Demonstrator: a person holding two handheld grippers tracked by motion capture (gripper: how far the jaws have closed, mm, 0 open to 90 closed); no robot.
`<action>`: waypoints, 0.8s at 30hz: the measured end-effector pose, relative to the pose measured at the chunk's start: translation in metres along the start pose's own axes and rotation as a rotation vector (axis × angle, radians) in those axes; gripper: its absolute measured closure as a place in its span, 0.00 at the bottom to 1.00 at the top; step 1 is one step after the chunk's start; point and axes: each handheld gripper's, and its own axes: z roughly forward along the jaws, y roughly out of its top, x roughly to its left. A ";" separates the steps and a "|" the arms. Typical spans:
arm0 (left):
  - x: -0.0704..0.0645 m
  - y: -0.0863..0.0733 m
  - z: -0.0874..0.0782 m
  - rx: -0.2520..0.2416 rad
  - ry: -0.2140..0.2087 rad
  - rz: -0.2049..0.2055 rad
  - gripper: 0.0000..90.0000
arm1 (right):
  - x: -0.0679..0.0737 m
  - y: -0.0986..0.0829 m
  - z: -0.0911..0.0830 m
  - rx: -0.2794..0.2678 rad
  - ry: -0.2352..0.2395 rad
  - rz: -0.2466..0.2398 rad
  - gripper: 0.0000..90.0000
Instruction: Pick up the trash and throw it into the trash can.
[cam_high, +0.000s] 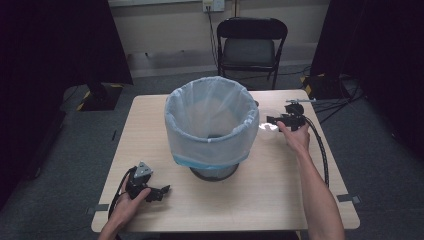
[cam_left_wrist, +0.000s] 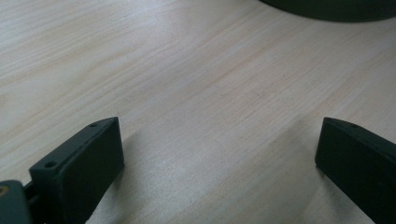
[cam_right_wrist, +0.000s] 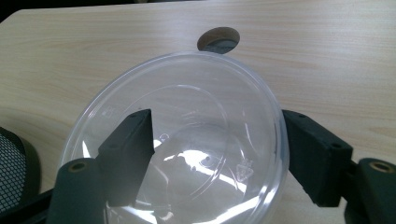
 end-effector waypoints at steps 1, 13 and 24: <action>0.000 0.000 0.000 0.002 0.000 0.003 0.00 | 0.000 0.001 -0.002 0.006 -0.001 0.002 0.41; 0.000 0.000 0.000 0.002 0.000 0.002 0.00 | 0.035 0.000 -0.008 0.014 -0.033 -0.150 0.76; 0.000 0.000 0.000 -0.001 0.000 -0.001 0.00 | 0.037 -0.006 0.000 0.050 0.063 -0.056 0.28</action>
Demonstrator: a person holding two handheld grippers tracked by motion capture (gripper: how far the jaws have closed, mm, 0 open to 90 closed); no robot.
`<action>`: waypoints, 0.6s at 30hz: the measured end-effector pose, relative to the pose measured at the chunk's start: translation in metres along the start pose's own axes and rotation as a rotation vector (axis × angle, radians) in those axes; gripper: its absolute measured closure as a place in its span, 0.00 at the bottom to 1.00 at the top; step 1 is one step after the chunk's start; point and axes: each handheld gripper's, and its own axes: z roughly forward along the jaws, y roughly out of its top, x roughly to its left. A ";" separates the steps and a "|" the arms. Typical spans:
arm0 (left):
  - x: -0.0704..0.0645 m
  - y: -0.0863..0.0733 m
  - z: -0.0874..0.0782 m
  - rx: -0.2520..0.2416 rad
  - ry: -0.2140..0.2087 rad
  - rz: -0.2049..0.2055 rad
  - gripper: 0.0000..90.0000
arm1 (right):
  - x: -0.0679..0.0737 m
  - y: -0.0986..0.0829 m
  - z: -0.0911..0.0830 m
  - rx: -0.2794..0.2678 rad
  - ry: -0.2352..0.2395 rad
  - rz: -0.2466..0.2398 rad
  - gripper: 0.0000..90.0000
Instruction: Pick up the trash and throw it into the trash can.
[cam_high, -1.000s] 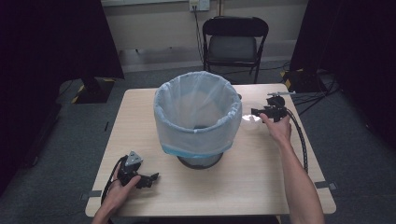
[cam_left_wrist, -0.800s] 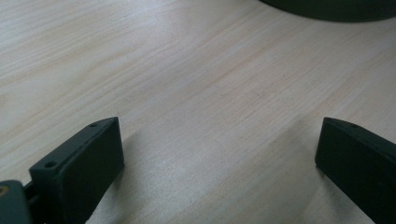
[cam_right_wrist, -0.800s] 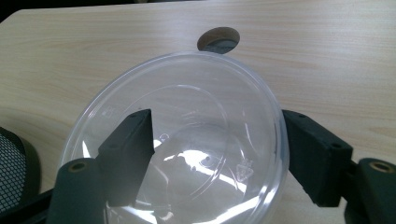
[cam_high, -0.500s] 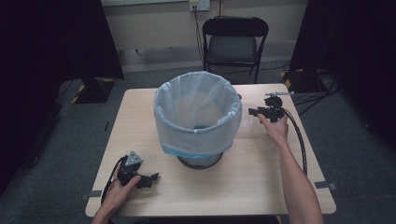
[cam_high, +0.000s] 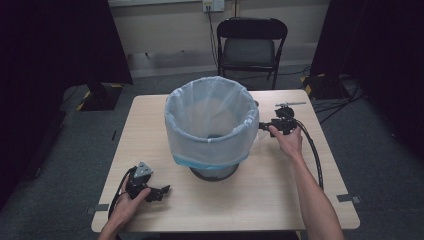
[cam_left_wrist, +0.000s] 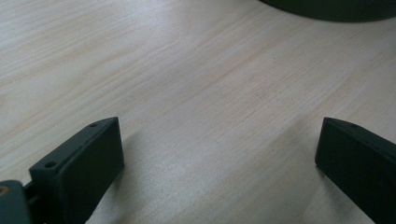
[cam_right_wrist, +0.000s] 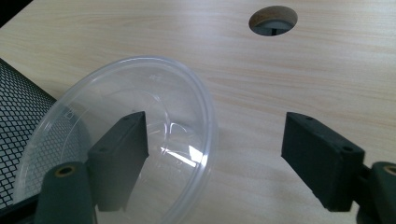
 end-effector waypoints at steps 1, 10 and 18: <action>0.000 0.000 0.000 0.000 0.000 0.000 0.00 | 0.002 0.000 -0.002 -0.020 0.000 -0.006 0.30; 0.000 0.000 0.000 0.000 0.000 0.001 0.00 | 0.021 -0.004 0.017 0.035 0.111 0.008 0.16; 0.000 0.000 0.000 0.000 0.000 0.000 0.00 | 0.025 -0.002 0.015 0.060 0.094 0.005 0.23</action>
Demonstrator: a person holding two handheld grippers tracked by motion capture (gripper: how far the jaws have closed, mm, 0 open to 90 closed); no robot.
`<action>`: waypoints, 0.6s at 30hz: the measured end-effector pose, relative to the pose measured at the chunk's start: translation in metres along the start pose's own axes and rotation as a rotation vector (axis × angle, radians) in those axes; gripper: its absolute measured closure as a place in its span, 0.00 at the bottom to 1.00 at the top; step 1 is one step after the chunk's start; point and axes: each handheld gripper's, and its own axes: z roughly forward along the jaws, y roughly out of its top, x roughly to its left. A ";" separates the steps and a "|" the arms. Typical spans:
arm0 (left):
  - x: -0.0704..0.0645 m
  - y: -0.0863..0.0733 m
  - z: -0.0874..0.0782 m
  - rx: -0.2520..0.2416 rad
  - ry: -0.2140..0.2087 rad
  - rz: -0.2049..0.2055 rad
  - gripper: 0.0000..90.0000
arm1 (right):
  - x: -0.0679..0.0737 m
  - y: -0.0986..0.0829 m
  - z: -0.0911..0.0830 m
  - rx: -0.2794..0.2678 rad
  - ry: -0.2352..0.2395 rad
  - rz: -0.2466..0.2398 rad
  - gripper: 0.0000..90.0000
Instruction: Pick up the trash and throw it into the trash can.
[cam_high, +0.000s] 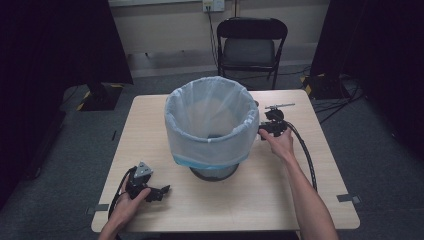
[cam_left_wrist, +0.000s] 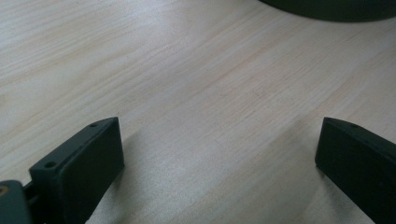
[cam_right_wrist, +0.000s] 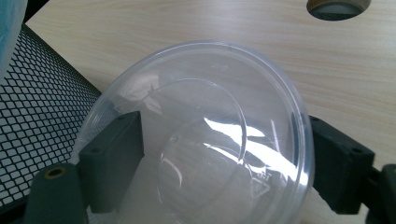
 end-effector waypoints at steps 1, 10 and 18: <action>0.000 0.000 0.000 0.000 0.000 0.000 0.00 | 0.000 0.000 -0.002 -0.010 -0.006 -0.005 0.28; 0.000 0.000 0.000 0.000 0.000 0.000 0.00 | -0.002 -0.005 -0.029 -0.100 -0.050 -0.006 0.60; 0.000 0.000 0.000 0.000 0.000 0.000 0.00 | 0.001 -0.005 -0.046 -0.171 -0.057 -0.008 0.82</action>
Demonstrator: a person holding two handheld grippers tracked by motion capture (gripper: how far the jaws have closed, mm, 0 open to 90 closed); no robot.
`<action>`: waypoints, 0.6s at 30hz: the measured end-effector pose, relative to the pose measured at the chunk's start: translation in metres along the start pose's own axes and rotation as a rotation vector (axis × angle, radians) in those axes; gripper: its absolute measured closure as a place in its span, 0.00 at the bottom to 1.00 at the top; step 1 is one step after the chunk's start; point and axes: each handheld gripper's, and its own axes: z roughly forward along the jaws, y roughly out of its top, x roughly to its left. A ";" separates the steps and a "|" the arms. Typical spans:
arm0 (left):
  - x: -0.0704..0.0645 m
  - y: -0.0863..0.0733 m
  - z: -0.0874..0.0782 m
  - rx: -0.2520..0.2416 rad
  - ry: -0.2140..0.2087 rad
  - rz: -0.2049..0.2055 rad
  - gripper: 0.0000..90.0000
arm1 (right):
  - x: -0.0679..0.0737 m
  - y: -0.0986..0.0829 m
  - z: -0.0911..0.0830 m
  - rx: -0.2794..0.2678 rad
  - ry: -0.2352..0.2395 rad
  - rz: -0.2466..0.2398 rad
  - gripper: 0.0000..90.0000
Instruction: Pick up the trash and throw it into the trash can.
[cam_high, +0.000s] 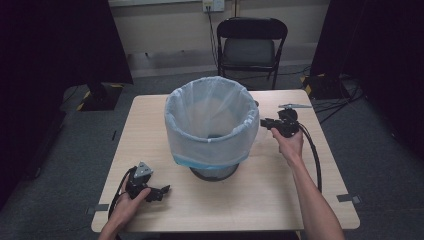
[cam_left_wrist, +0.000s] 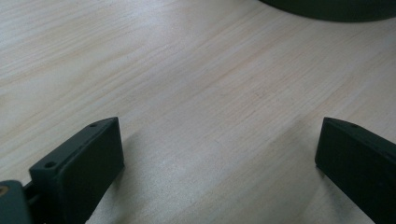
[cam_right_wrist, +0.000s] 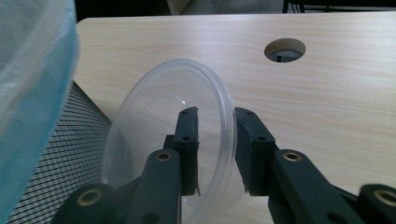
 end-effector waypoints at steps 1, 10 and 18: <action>0.000 0.000 0.000 0.000 0.000 0.000 0.00 | 0.001 0.001 -0.001 -0.002 0.002 -0.002 0.83; 0.000 0.000 0.000 0.000 0.000 0.000 0.00 | 0.016 0.006 -0.004 -0.019 0.017 -0.045 0.95; 0.000 0.000 0.000 0.000 0.000 0.000 0.00 | 0.019 0.011 -0.010 -0.023 0.000 -0.061 0.95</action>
